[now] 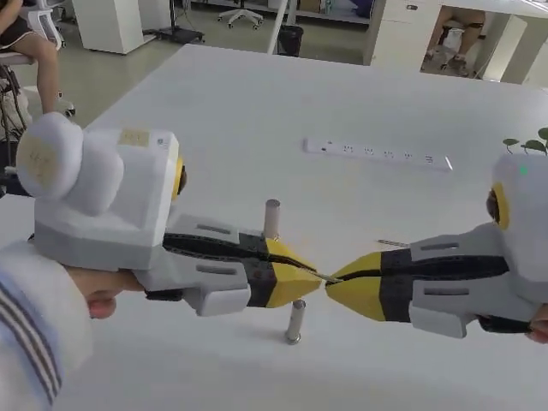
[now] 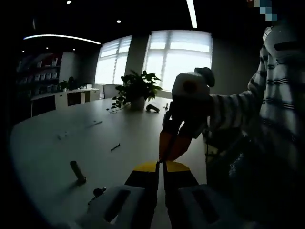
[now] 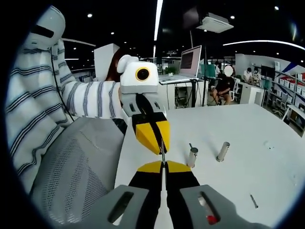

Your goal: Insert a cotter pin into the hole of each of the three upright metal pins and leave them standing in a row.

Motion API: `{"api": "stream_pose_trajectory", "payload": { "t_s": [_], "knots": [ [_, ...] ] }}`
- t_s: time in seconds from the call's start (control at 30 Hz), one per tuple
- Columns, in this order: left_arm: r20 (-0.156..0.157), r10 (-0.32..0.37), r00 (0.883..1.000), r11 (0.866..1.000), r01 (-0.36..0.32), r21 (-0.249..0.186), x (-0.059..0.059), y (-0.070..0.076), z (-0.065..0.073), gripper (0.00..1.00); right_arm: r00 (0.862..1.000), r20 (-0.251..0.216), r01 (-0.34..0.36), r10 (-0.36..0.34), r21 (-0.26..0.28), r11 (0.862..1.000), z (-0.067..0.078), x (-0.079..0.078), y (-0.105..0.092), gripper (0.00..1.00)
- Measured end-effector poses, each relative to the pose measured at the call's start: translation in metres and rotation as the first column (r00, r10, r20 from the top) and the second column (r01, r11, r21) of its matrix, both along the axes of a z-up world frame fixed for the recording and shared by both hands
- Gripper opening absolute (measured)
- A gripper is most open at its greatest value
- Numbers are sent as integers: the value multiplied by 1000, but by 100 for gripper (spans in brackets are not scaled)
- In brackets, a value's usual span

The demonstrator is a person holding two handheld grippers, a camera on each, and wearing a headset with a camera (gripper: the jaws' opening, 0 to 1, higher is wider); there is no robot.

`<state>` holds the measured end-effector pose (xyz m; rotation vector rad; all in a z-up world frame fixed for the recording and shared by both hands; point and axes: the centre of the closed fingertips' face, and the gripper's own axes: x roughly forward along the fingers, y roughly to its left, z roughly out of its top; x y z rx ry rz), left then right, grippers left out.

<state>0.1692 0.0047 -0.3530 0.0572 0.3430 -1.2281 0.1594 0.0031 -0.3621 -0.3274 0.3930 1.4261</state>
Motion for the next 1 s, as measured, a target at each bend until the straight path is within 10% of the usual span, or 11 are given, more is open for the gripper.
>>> {"api": "stream_pose_trajectory", "payload": {
  "t_s": [0.3, 0.6, 1.0],
  "knots": [
    [14, 40, 999, 995, -41, 94, 13, 9, -25, 27, 999, 45, 4, 0, -101, 995, -17, 14, -14, 0],
    [-7, 26, 1000, 985, -25, 169, 17, 7, -50, 27, 997, 62, -26, 42, -238, 971, -51, 22, -23, 0],
    [-14, 14, 1000, 973, -10, 232, 27, 5, -70, 21, 998, 43, -40, 54, -289, 956, -75, 30, -26, 0]
  ]
}}
